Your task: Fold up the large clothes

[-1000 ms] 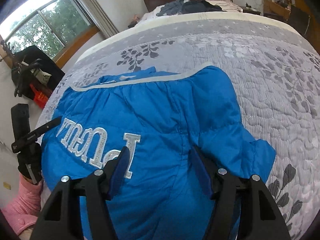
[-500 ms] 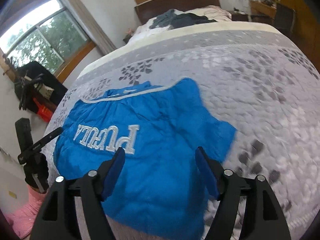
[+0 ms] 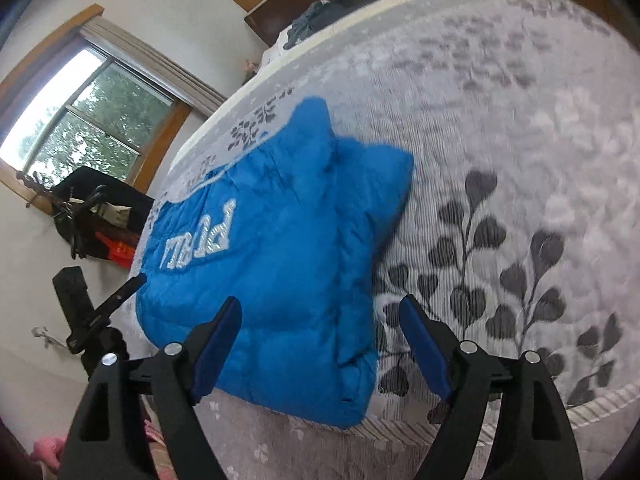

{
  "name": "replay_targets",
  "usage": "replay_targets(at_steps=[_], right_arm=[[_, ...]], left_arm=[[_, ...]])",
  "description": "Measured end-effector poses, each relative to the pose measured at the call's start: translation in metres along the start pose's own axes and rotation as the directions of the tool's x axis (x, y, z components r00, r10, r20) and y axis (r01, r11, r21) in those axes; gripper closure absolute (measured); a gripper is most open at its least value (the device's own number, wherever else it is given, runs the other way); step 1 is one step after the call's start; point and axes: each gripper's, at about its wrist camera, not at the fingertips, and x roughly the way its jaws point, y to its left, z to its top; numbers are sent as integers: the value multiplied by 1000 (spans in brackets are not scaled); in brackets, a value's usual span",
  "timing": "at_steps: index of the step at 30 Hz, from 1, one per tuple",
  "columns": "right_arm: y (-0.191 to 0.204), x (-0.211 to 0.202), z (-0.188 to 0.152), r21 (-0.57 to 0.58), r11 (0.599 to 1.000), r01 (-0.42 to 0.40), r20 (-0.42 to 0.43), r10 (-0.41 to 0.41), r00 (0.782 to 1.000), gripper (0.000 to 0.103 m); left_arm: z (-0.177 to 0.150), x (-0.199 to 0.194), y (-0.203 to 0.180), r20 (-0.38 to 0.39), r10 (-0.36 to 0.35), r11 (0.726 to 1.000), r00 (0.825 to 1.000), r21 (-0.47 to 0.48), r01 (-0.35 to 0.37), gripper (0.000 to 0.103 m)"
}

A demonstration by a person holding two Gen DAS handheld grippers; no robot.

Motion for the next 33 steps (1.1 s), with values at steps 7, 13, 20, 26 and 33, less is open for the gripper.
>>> replay_targets(at_steps=[7,13,20,26,33], right_arm=[[-11,26,-5,21,997,-72,-27,73,997,21],[-3,45,-1,10,992,-127,-32,127,991,29],[8,39,-2,-11,993,-121,-23,121,992,59],[20,36,-5,-30,996,-84,-11,84,996,64],[3,43,-12,20,994,-110,-15,110,994,65]], left_arm=[[-7,8,9,-4,-8,1000,1000,-9,8,30],[-11,9,14,-4,-34,999,999,-23,34,30],[-11,11,14,-7,-37,999,999,-18,37,29],[-11,11,16,-10,-49,999,999,-21,48,29],[-14,13,16,-1,-54,999,999,-5,54,29]])
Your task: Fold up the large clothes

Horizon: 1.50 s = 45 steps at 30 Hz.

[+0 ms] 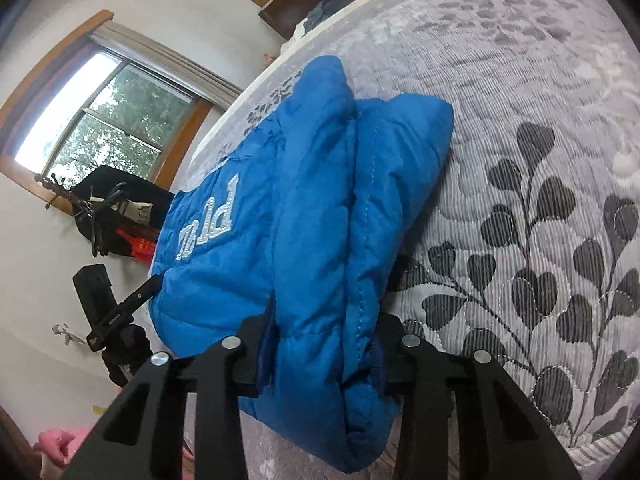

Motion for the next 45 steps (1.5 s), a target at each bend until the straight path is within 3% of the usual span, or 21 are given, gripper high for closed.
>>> replay_targets(at_steps=[4,11,18,27,32,37,41,45], right_arm=[[1,-2,1,20,1000,11,-2,-11,1000,66],[42,-18,13,-39,992,116,18,-115,993,74],[115,-32,30,-161,968,194,62,-186,980,76],[208,-15,40,-334,907,257,63,-250,966,76],[268,18,39,-465,841,276,38,-293,955,76],[317,77,27,-587,762,273,-26,-354,935,76],[336,123,16,-638,731,242,-91,-383,919,76],[339,160,6,-656,725,210,-154,-401,903,75]], left_arm=[[0,1,0,7,0,1000,1000,3,0,29],[1,-14,9,12,-57,998,998,-39,57,29],[-4,-43,22,48,-57,998,997,-37,59,29],[-11,-72,40,85,-70,996,994,-51,75,28],[-16,-89,49,112,-78,995,991,-56,85,27],[-21,-103,57,129,-93,991,987,-79,104,27],[-22,-111,66,144,-93,990,985,-95,107,26],[-23,-119,80,161,-94,985,982,-127,115,26]])
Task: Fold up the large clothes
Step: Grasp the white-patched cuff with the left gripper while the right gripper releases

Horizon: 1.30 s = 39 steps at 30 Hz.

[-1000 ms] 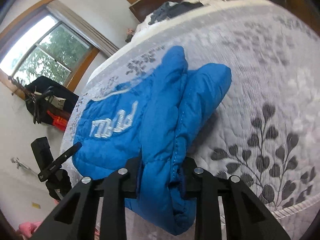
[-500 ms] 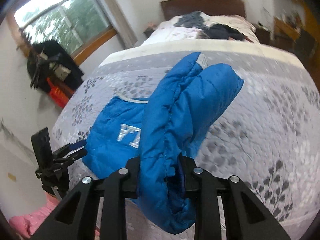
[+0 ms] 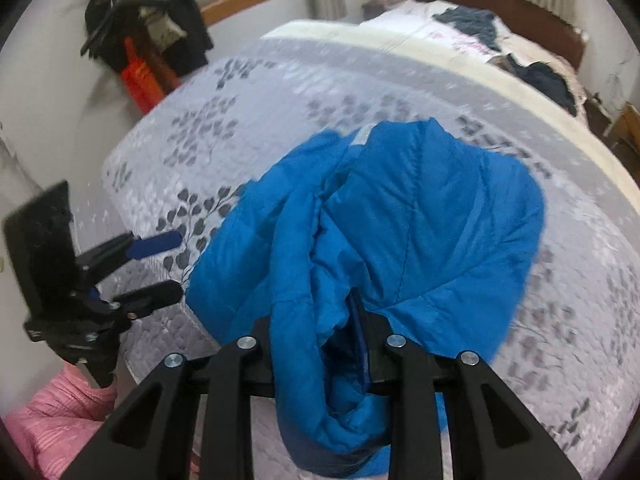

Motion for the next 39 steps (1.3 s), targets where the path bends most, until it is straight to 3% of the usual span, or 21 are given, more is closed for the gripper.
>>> replay_targets(at_steps=[10,14,18,23,27,32,37,39], right_arm=[[24,47,3,-38,999,-16,-55,14,998,65],[27,47,4,-47,999,-24,-50,21,999,55],[29,19,2,-31,998,-54,-4,54,999,46],[12,-34,-3,20,993,-119,81,117,990,46],[-29,-65,-9,113,994,-14,160,-4,987,46],[-75,-41,-23,227,973,37,99,-61,993,46],[-82,-3,-32,246,969,-38,51,27,998,46],[-71,6,-32,207,978,-35,60,23,998,45]], left_arm=[[8,-14,22,31,-21,998,999,-57,22,26],[14,-11,22,27,-57,996,998,-72,59,26],[25,-2,24,14,-79,992,997,-94,80,26],[40,15,25,-9,-141,983,990,-122,139,26],[49,43,25,-60,-207,968,977,-159,195,26],[54,74,27,-103,-273,946,956,-209,248,26],[59,108,26,-160,-296,938,942,-234,255,26],[60,119,27,-176,-303,935,937,-248,256,26]])
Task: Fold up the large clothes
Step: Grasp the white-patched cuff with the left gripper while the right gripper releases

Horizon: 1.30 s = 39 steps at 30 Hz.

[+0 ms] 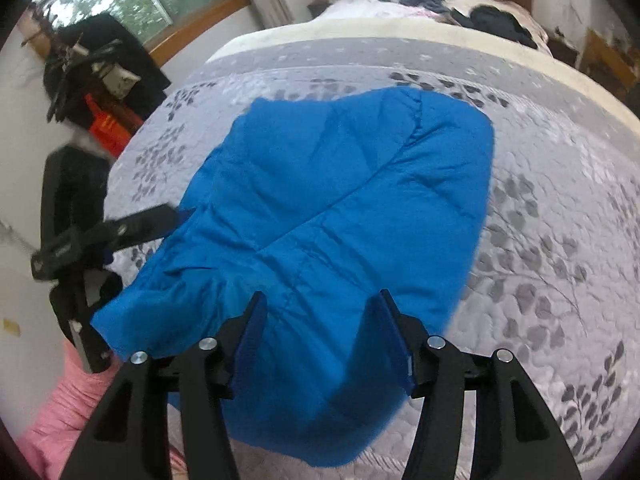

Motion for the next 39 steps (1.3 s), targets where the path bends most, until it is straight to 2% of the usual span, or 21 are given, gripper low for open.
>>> replay_targets(at_steps=[8,14,18,23,28,32,39], right_arm=[[13,17,-3,-54,997,-46,9,47,999,45],[0,14,-9,-49,995,-86,32,88,996,45],[-8,12,-11,-44,993,-107,43,109,993,45],[-12,9,-16,-51,993,-104,68,107,992,45],[-25,-5,-27,-18,984,-176,107,177,978,45],[-36,-23,-36,17,980,-196,157,191,969,45],[-71,-47,-51,118,971,-207,238,175,955,43]], left_arm=[[13,17,-17,-20,-42,998,999,56,43,24],[23,41,-35,-73,-14,992,997,124,23,24],[33,61,-39,-101,48,988,994,148,-33,24],[40,78,-39,-105,139,980,985,156,-121,52],[36,77,-42,-61,167,973,984,172,-155,70],[32,62,-49,-13,122,978,992,173,-118,82],[24,14,-81,58,-12,969,998,247,-3,87]])
